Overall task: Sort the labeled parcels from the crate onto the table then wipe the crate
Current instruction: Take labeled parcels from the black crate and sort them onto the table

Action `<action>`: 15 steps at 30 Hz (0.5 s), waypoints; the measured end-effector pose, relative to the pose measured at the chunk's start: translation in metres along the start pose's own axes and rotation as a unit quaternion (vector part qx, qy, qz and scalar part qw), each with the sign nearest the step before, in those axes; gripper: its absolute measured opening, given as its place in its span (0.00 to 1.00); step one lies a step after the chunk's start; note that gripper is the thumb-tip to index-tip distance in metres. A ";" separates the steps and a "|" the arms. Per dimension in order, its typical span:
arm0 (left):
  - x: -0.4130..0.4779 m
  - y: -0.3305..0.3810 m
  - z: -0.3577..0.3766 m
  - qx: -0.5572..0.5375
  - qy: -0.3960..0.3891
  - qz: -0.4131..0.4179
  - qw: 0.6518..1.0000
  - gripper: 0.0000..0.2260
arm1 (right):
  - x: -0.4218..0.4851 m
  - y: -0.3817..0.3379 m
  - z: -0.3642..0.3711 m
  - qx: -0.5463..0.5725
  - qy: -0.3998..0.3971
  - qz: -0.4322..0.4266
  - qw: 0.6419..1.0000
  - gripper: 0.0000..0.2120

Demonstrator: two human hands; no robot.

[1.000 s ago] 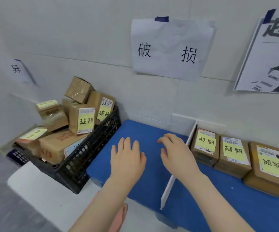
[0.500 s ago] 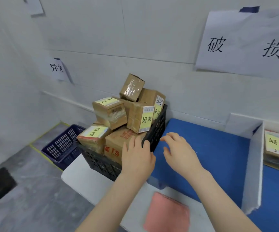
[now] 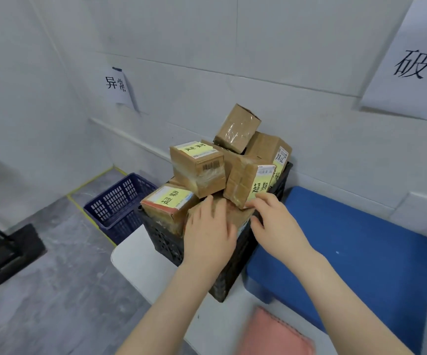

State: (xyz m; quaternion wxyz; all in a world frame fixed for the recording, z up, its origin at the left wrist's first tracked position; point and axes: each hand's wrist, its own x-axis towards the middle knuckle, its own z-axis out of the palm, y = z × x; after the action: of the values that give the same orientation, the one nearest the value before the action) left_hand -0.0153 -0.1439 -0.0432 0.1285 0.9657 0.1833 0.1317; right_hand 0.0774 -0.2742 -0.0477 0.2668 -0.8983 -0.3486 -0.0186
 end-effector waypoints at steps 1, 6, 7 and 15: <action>0.009 -0.007 -0.007 -0.022 0.021 -0.018 0.999 0.22 | 0.006 -0.004 0.002 0.009 -0.002 -0.014 1.000 0.15; 0.102 -0.053 -0.036 -0.092 0.055 -0.112 0.988 0.20 | 0.058 -0.025 0.008 0.008 0.017 -0.046 0.999 0.15; 0.121 -0.060 -0.036 -0.110 0.034 -0.127 0.985 0.20 | 0.069 -0.029 0.009 0.010 0.022 -0.041 0.999 0.15; 0.167 -0.096 -0.009 -0.238 -0.079 -0.114 0.961 0.22 | 0.160 -0.058 0.018 0.021 0.081 -0.034 0.996 0.14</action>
State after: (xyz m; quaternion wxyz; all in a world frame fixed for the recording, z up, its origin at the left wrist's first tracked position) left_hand 0.1014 0.0089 -0.0286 0.3831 0.8873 0.2442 0.0790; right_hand 0.1590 -0.1312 -0.0015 0.3118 -0.8757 -0.3567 -0.0930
